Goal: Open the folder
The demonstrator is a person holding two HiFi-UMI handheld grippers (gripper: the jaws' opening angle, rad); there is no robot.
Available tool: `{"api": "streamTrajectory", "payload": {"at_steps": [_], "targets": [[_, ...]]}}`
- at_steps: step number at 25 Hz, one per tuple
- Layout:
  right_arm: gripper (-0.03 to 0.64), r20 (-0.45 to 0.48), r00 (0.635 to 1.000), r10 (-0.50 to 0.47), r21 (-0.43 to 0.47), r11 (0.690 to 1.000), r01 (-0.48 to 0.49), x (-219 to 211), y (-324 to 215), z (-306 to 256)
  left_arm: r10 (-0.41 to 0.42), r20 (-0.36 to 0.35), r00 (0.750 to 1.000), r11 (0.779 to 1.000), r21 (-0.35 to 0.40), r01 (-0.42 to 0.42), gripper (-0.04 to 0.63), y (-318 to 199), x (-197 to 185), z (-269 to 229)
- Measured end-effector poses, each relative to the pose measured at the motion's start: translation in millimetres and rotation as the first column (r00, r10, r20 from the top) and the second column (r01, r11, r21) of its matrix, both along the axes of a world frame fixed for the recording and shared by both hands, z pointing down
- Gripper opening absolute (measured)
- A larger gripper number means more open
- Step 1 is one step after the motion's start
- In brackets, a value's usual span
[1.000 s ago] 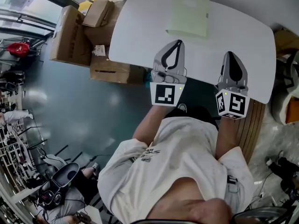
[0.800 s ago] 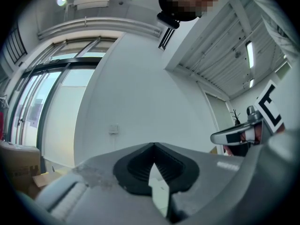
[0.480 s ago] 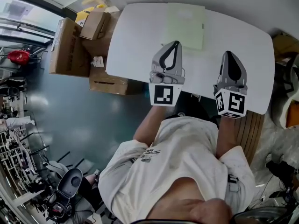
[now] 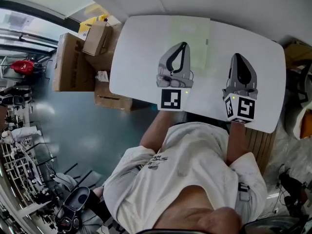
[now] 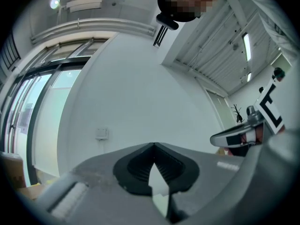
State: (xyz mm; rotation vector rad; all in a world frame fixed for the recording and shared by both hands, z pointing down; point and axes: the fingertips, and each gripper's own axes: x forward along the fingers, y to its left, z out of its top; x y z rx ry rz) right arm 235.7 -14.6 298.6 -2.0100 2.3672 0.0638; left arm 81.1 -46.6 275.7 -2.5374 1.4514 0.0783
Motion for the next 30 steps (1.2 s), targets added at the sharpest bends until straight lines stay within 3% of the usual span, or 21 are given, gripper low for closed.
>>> {"api": "streamTrajectory", "payload": {"at_steps": [7,12,15,18,22,30], "targets": [[-0.002,0.023,0.999,0.025,-0.019,1.000,-0.025,34.4,-43.2,10.7,0.057,0.011,0.998,0.998,0.008,-0.057,0.001,-43.5,46.5,1.3],[-0.002,0.033,0.999,0.027,-0.016,1.000,-0.026,56.3,-68.7,17.0,0.048,0.058,0.997,0.999,0.014,-0.049,0.001,-66.7,65.4,9.6],[-0.002,0.031,0.999,0.021,-0.021,1.000,-0.020,57.3,-81.2,25.3,0.031,0.074,0.997,0.998,0.051,-0.035,0.000,-77.1,64.5,8.8],[-0.002,0.013,1.000,0.022,-0.044,0.999,-0.022,47.9,-91.2,36.6,0.027,0.065,0.997,0.999,0.039,-0.030,0.000,-87.5,53.0,14.8],[-0.002,-0.016,1.000,0.023,-0.071,0.997,-0.024,32.2,-106.8,48.5,0.060,0.065,0.996,0.996,0.063,-0.064,0.000,-102.4,44.9,16.3],[-0.002,-0.047,0.999,-0.001,-0.089,0.996,-0.003,10.5,-111.1,61.3,0.087,0.052,0.995,0.996,0.016,-0.088,0.002,-105.2,40.7,38.6]]}}
